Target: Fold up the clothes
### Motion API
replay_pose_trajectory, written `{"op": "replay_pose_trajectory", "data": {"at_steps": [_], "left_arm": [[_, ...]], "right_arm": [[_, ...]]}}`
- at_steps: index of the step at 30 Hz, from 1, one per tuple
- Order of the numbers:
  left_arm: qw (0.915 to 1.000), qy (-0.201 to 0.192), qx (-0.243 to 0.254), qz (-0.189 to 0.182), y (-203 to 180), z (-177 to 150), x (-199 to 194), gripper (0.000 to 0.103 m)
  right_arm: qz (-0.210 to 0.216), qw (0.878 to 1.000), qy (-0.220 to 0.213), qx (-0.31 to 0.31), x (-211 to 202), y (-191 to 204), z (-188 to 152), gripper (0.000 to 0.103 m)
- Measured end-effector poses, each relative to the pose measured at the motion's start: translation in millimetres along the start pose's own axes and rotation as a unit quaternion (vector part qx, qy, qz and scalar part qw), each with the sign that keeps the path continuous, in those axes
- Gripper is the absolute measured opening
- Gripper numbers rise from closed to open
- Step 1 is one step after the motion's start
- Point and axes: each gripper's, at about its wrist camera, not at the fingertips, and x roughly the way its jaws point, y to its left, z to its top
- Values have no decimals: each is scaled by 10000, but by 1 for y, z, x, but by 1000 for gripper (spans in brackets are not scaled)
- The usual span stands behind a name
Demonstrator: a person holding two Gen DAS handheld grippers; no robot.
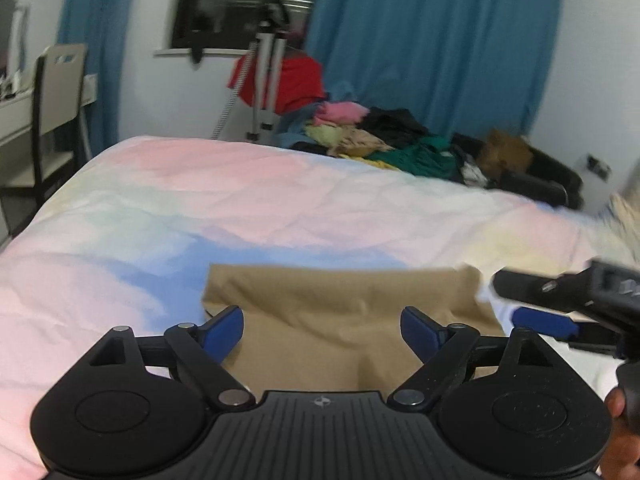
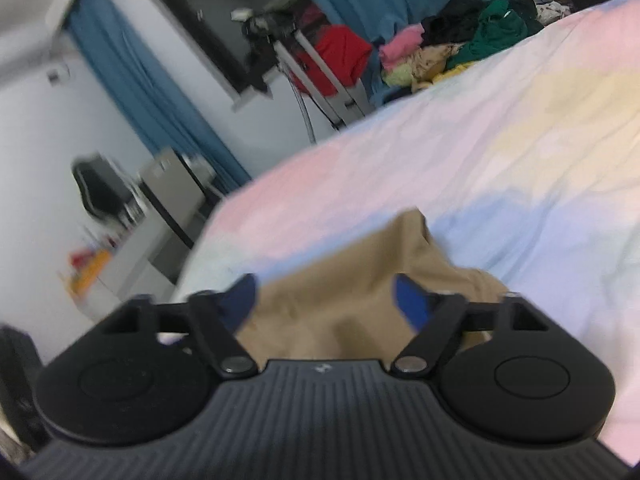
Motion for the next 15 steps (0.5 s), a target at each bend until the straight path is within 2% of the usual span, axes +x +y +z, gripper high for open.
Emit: {"op": "replay_pose_trajectory", "data": {"at_steps": [1,3,11,15], "left_arm": [[10000,44,78,8,-2,-2,0,88],[9997,136,213,37,-5,-7,3,88],[9977,554,185,345,8,-22,44,88],[9975,570,197,360,9,-23,47,88]], "right_arm": [[-99,9999,82,-51,3,0,-1,62],[-257,9994,172,-178,11,-1,-2,43],[-893,9911,544,-821,82,-7,-1,40],[-938,9883,492,-1098,82,-6,-15,40]]}}
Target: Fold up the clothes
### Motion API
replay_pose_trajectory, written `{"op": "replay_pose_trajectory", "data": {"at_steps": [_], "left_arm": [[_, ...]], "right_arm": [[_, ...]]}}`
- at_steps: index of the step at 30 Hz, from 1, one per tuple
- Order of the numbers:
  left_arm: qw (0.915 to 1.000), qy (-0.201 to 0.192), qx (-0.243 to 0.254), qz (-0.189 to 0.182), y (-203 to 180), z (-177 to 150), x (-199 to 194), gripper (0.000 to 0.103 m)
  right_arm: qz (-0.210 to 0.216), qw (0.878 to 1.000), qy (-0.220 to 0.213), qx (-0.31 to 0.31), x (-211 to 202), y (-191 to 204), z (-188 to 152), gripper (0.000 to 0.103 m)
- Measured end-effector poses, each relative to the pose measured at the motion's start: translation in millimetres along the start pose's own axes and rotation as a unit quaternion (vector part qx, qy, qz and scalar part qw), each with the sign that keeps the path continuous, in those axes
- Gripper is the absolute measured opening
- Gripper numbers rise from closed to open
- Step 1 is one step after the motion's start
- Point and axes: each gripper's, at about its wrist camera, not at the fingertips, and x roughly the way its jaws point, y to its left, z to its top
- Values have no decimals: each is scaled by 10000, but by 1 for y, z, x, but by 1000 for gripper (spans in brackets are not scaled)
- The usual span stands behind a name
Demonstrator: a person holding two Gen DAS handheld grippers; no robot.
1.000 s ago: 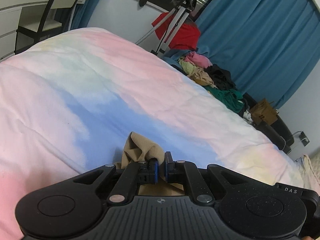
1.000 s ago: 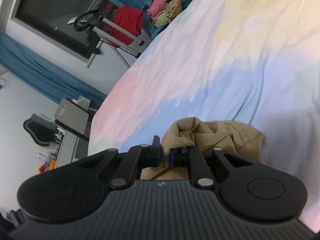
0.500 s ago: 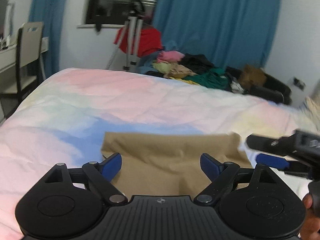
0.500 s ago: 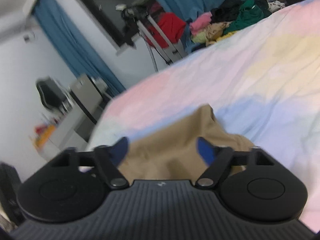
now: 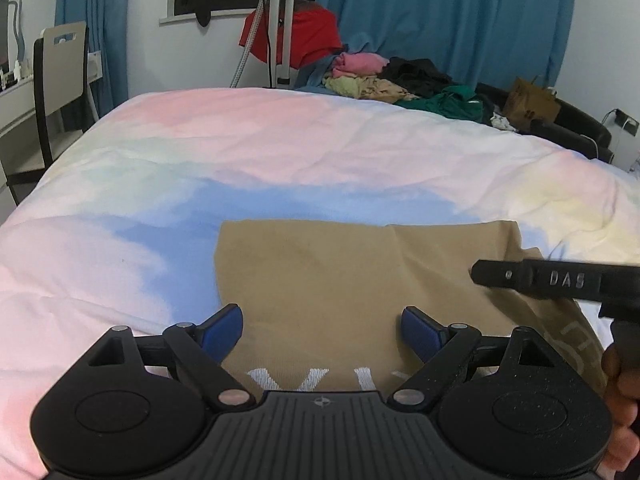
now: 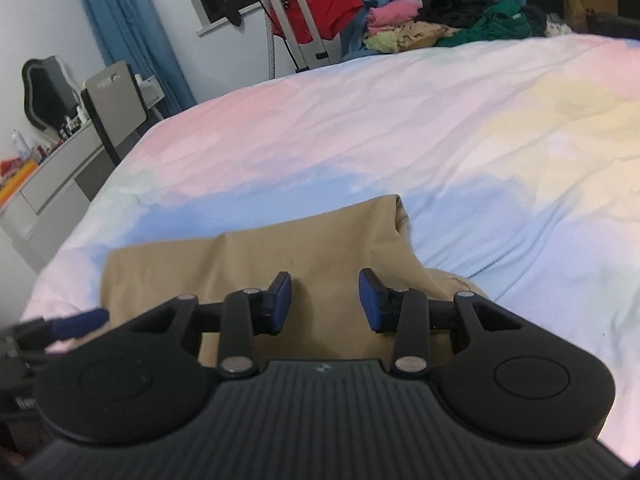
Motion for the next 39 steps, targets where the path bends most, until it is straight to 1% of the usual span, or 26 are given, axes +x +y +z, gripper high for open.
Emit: {"op": "replay_pose_trajectory", "data": {"at_steps": [2,5,12,15,17,20,21,23,26,27,28,31,34,36,38,39], "left_arm": [[10000,-24,15,-8,0,0,-4,88],[9997,-87,-140,-191,5,-3,-21,88],[9983,-359,-194,-420,-2,-20,-77,88],[9983,-407,-130,-408,-8,-29,-94,88],[9986,-428,-65,-303,-13,-36,-98,88],[9990,-443,-44,-89,-17,-44,-99,88],[9991,-423,-58,-14,-17,-46,-96,88],[9995,-314,-48,60,-16,-50,-86,88],[9998,-69,-185,62,-12,-56,-74,88],[9996,1,-296,26,-9,-58,-71,88],[9986,43,-515,-64,-5,-58,-73,88],[9934,203,-1096,-262,8,-56,-81,88],[9854,242,-1634,-418,19,-54,-97,89],[9769,239,-2025,-644,26,-56,-110,90],[9651,282,-2446,-895,32,-61,-118,92],[9581,322,-2660,-1011,34,-66,-118,94]], "right_arm": [[8,10000,-50,-22,-7,4,-2,40],[56,9999,-119,2,-22,8,-5,42],[32,9993,-264,-247,-85,24,-30,42],[-54,9985,-347,-424,-104,32,-40,42],[-123,9976,-395,-547,-114,37,-46,42],[-341,9957,-355,-781,-106,37,-57,42],[-388,9959,-270,-769,-100,33,-61,41],[-321,9980,-106,-531,-88,22,-66,40],[-221,9994,51,-268,-76,10,-71,40],[-210,9995,61,-248,-76,10,-71,40],[-201,9995,69,-237,-77,9,-71,40],[-184,9995,55,-253,-78,9,-73,40],[-167,9996,69,-229,-78,8,-73,40],[-157,9996,78,-214,-78,7,-73,40],[-163,9996,87,-213,-78,8,-73,40],[-165,9996,92,-208,-78,8,-73,40]]}}
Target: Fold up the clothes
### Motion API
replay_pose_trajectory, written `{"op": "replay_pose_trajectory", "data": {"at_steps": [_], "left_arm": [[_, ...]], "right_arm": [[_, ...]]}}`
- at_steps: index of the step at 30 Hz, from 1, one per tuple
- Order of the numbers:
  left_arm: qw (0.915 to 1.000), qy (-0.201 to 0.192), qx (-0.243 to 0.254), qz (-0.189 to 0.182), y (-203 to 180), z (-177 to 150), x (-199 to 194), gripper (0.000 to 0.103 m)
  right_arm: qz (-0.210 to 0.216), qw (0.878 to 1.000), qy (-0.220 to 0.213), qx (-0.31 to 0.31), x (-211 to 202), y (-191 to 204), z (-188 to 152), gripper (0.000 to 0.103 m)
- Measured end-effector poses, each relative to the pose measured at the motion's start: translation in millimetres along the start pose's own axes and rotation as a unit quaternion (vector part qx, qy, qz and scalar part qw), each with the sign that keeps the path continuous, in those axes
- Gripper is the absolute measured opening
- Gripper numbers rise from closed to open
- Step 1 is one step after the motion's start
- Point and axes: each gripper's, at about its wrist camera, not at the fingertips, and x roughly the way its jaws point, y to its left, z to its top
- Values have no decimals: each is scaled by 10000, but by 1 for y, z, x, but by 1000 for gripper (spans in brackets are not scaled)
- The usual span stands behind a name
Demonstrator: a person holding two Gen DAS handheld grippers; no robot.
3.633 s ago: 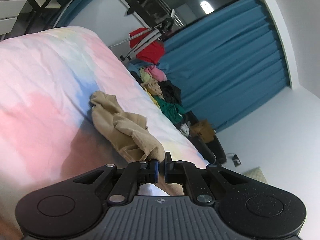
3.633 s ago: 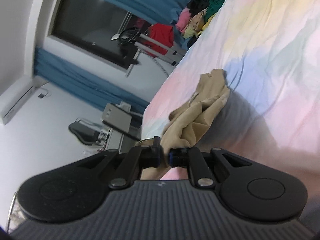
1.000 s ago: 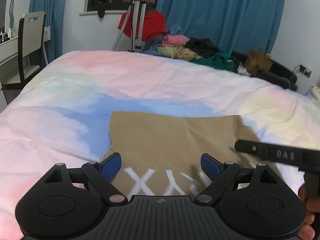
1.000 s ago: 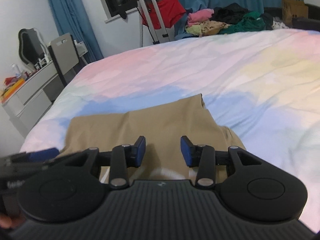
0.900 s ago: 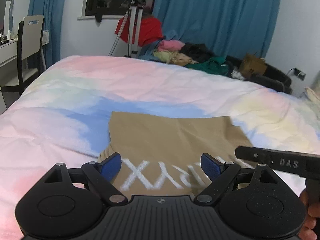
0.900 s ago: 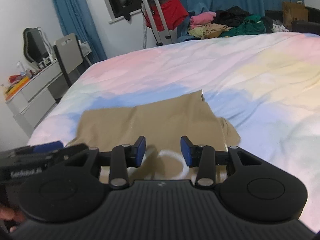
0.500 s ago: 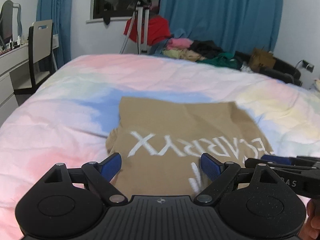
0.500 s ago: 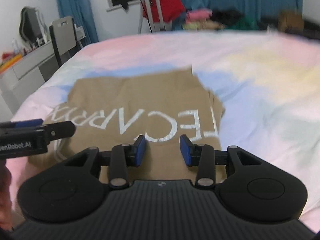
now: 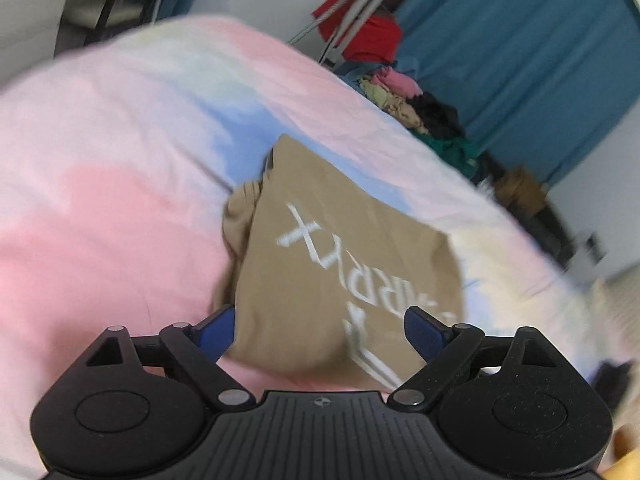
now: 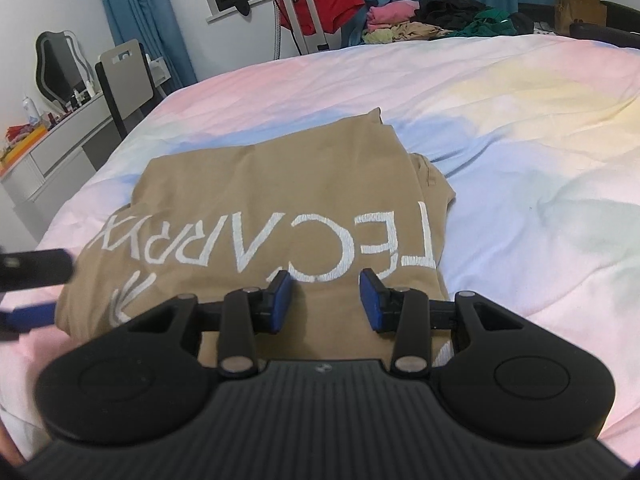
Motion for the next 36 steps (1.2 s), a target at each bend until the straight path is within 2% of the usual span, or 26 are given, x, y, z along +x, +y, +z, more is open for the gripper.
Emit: {"op": "replay_pose_trajectory", "data": {"at_steps": [3,7,10,15,17,19,21,23,26,29,33,36], "left_arm": [[9975,135,-630,-296,11,-7,-1,94],[9948,54,-971,-308,16,-1,-10,94],[9902,25,-1242,-639,21,0,-17,95],[9831,548,-1496,-905,27,-12,7,95],[9796,487,-1721,-916,37,-14,20,95],[9760,348,-2020,-738,48,-14,30,94],[9696,139,-2285,-864,56,-13,33,93],[9686,-88,-2243,-1070,53,-10,29,93],[9684,-375,-1978,-1471,41,-7,20,98],[9633,-526,-1978,-1736,37,-7,19,98],[9620,-382,-2150,-1641,42,-5,22,89],[9682,-223,-1951,-1548,34,-1,22,93]], "right_arm": [[3,10000,27,64,0,-1,1,40],[-13,10000,21,51,1,0,1,40],[-17,10000,26,60,2,-1,1,41],[-23,9999,27,107,3,0,1,41],[-23,9999,21,116,3,0,1,41],[-16,9999,18,133,3,0,1,41],[-8,9999,11,147,3,-1,1,41],[-2,9999,-2,171,2,-2,0,41],[29,9995,-21,300,2,-4,0,41],[120,9985,-35,538,0,-9,0,41],[239,9963,-31,822,0,-16,1,41],[279,9951,-23,943,0,-18,1,41]]}}
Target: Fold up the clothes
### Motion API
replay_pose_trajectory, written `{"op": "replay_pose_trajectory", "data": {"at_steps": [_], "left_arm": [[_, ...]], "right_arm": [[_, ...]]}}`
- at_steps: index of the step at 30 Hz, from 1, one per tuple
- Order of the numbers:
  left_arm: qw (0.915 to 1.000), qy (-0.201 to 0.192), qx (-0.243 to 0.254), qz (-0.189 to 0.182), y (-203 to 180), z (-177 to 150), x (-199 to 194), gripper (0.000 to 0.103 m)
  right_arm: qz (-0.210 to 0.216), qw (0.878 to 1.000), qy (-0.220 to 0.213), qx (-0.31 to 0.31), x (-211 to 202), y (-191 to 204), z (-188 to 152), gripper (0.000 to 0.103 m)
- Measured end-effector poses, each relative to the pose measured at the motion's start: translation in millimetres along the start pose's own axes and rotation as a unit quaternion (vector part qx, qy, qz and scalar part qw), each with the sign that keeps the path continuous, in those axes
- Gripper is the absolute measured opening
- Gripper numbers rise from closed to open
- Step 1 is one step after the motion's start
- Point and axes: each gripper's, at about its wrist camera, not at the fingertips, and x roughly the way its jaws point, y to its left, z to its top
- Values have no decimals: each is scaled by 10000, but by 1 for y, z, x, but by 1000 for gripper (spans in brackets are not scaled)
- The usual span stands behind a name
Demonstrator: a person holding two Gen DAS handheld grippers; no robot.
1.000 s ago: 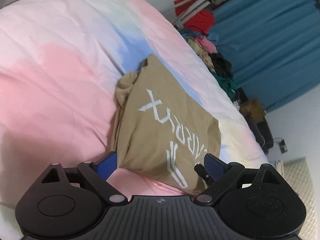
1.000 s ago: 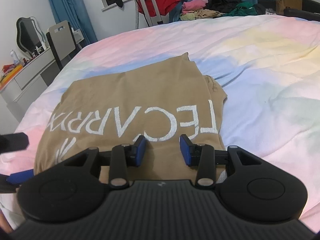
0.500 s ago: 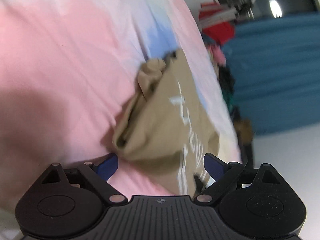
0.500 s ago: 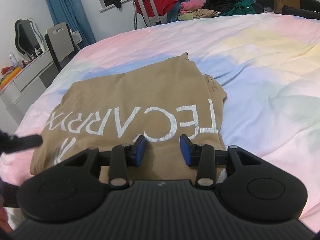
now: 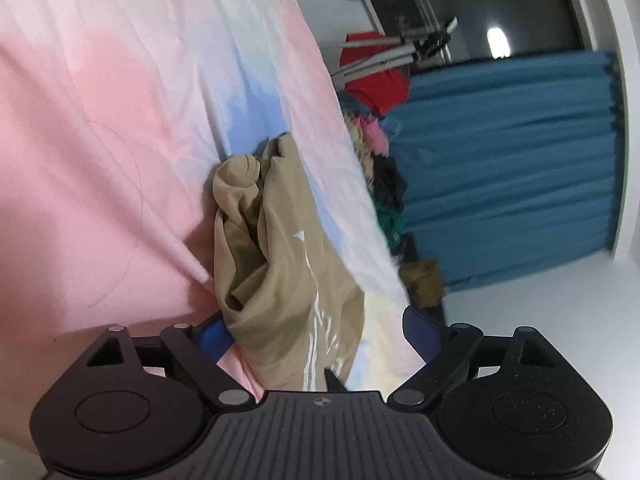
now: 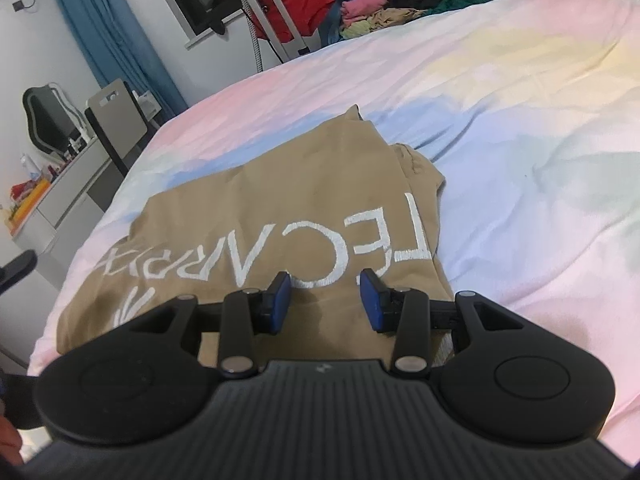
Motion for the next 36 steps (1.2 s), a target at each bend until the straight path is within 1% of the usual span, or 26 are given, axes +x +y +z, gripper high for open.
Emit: {"op": "replay_pose_trajectory", "data": {"at_steps": [1,4,6,7,10,11,13,17,19,20,21,22,23,24,25,26,29,31,34,35,36], "left_arm": [[9999,91,85,44,-3,-1,2,95],[9984,499,240,82,-5,-11,16,96],[9975,634,317,70,-7,-14,28,96],[9973,648,349,28,-8,-14,31,95],[9974,557,353,-283,-11,-11,31,93],[9972,526,354,-386,-12,-11,31,93],[9966,472,368,-568,-14,-9,32,93],[9957,445,481,-662,-19,-4,40,93],[9962,438,409,-637,-15,0,47,92],[9963,427,373,-640,-13,1,49,92],[9963,408,323,-679,-13,0,49,92],[9961,390,267,-742,-13,1,50,92],[9959,368,228,-800,-14,1,48,92],[9956,344,221,-841,-14,0,46,92],[9955,318,230,-859,-15,3,45,92],[9954,296,232,-879,-16,4,45,92],[9950,277,173,-939,-14,6,47,92],[9946,256,94,-1001,-13,8,49,92],[9941,256,-47,-1058,-12,11,53,92],[9940,267,-80,-1056,-11,12,53,92],[9939,284,-117,-1055,-10,11,55,92]], "right_arm": [[10,10000,3,35,0,-1,0,41],[41,9999,14,143,-1,-2,1,41],[59,9998,24,212,-2,-3,3,41],[64,9997,27,222,-3,-3,3,41],[81,9996,31,261,-5,-3,4,41],[95,9995,20,290,-6,-3,5,43],[176,9990,-48,397,-12,-3,8,43],[510,9957,-228,740,-29,-5,17,43],[852,9894,-218,1154,-39,-8,21,43],[1076,9839,-172,1419,-44,-9,22,43],[1407,9740,-55,1776,-47,-12,20,48],[1799,9597,111,2154,-47,-15,16,53],[2171,9435,298,2484,-46,-16,10,66],[2452,9297,472,2709,-42,-16,4,79],[2660,9173,661,2889,-37,-14,-2,83],[2774,9072,850,3046,-31,-12,-9,87],[2902,8787,1229,3586,-5,-15,-25,87],[2763,8656,1236,3989,11,-25,-32,86],[2470,8503,933,4553,22,-47,-40,84],[2442,8485,795,4628,21,-51,-40,84],[2386,8507,687,4633,19,-53,-39,81]]}}
